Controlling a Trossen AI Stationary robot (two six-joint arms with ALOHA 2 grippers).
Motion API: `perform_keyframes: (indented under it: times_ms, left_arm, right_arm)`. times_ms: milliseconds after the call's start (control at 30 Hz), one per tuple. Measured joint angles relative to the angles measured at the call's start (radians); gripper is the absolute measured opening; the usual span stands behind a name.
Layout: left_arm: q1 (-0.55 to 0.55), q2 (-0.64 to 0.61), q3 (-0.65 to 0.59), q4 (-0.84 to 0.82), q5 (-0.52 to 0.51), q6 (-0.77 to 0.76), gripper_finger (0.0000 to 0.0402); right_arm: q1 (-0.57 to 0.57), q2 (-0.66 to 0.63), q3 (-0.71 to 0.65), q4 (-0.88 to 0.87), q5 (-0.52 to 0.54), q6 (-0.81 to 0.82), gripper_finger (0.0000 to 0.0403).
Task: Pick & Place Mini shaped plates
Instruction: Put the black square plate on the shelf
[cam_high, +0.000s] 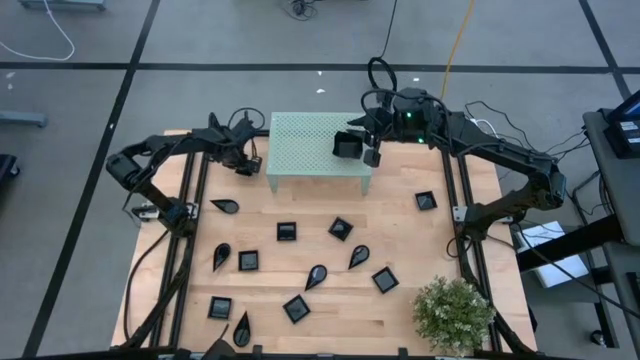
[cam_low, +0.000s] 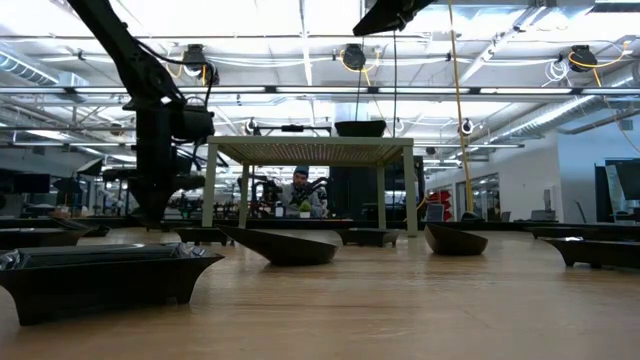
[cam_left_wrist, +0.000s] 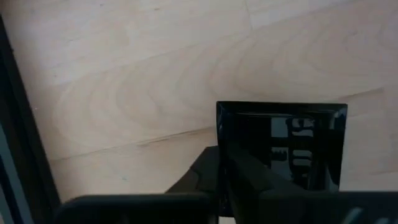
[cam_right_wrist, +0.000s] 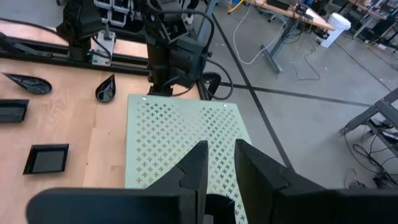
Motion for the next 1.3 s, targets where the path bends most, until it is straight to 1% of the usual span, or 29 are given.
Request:
perform_keyframes:
  times_ms: [200, 367, 533, 733, 800, 900, 1033, 1133, 1200, 1300]
  left_arm:
    - [-0.002, -0.022, -0.004, -0.01, 0.017, -0.051, 0.0006]
    - [-0.001, -0.103, -0.005, -0.025, 0.016, -0.073, 0.0005]
    - [-0.001, -0.233, -0.005, -0.033, -0.023, -0.108, 0.0003]
    - [-0.002, -0.421, 0.015, -0.024, -0.127, -0.118, 0.0003]
    - [-0.003, -0.483, 0.03, 0.006, -0.135, -0.131, 0.0002]
    - [-0.014, -0.562, 0.052, 0.084, -0.096, -0.131, 0.0003]
    - [-0.059, -0.63, 0.058, 0.256, 0.03, -0.121, 0.0003]
    - [-0.118, -0.639, 0.059, 0.365, 0.095, -0.131, 0.0003]
    - [-0.165, -0.631, 0.059, 0.397, 0.1, -0.134, 0.0005]
    - [-0.235, -0.592, 0.059, 0.399, 0.097, -0.142, 0.0004]
  right_arm:
    - [0.0, 0.0, 0.0, -0.037, 0.0, -0.021, 0.0066]
    - [0.0, 0.0, 0.0, -0.056, 0.0, -0.026, 0.0066]
    - [0.0, 0.0, 0.0, -0.064, 0.0, -0.026, 0.0066]
    - [0.0, 0.0, 0.0, -0.063, 0.0, -0.064, 0.0066]
    - [0.0, 0.0, 0.0, -0.063, 0.0, -0.077, 0.0066]
    - [0.0, 0.0, 0.0, -0.063, 0.0, -0.078, 0.0066]
    - [0.0, 0.0, 0.0, -0.063, 0.0, -0.073, 0.0066]
    - [0.0, 0.0, 0.0, -0.063, 0.0, -0.073, 0.0066]
    - [0.0, 0.0, 0.0, -0.062, 0.0, -0.072, 0.0066]
    - [0.0, 0.0, 0.0, -0.062, 0.0, -0.071, 0.0066]
